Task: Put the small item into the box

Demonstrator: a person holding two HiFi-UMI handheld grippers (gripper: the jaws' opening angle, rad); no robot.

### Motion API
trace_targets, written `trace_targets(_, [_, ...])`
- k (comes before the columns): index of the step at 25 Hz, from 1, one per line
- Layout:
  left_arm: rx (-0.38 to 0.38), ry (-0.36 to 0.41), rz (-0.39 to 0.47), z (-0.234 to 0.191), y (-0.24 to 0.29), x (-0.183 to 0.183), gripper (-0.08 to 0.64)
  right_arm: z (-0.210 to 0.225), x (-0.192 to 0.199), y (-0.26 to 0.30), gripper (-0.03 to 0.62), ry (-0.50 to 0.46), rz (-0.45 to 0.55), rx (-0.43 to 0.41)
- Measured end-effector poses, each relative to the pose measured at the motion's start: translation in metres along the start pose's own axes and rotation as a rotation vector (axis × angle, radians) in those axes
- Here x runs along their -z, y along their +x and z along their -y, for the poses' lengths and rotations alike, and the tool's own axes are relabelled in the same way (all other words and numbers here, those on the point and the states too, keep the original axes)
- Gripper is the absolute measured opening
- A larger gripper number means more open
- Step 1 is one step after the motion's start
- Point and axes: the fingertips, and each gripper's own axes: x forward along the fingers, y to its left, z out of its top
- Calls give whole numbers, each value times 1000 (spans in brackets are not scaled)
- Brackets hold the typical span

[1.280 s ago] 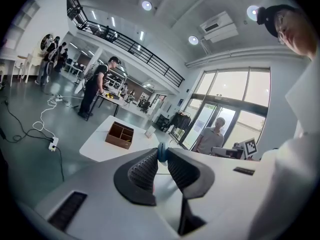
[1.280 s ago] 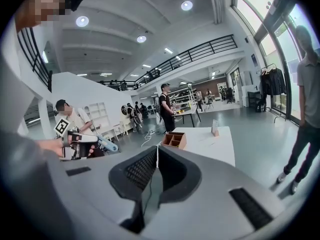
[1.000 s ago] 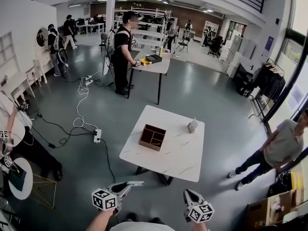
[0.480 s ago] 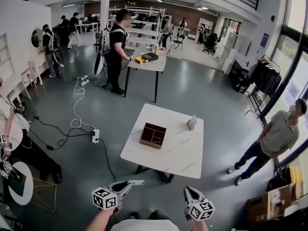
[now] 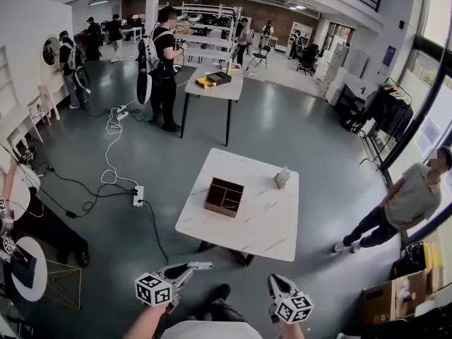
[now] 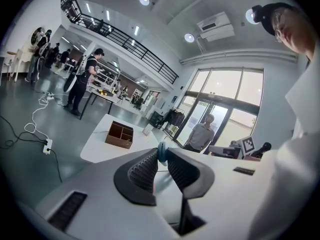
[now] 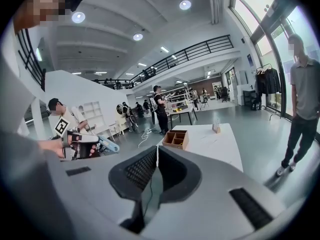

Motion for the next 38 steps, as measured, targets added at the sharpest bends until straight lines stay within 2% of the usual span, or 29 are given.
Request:
trace_targets(10, [-35, -1, 0, -31, 31, -28, 69, 21, -19, 62, 28, 15, -26, -49])
trace_targets(20, [-52, -10, -20, -62, 87, -53, 69, 58, -34, 129, 29, 41, -67, -86])
trace_targets(38, [-117, 6, -56, -90, 204, -92, 69, 159, -67, 215, 28, 86, -118, -162])
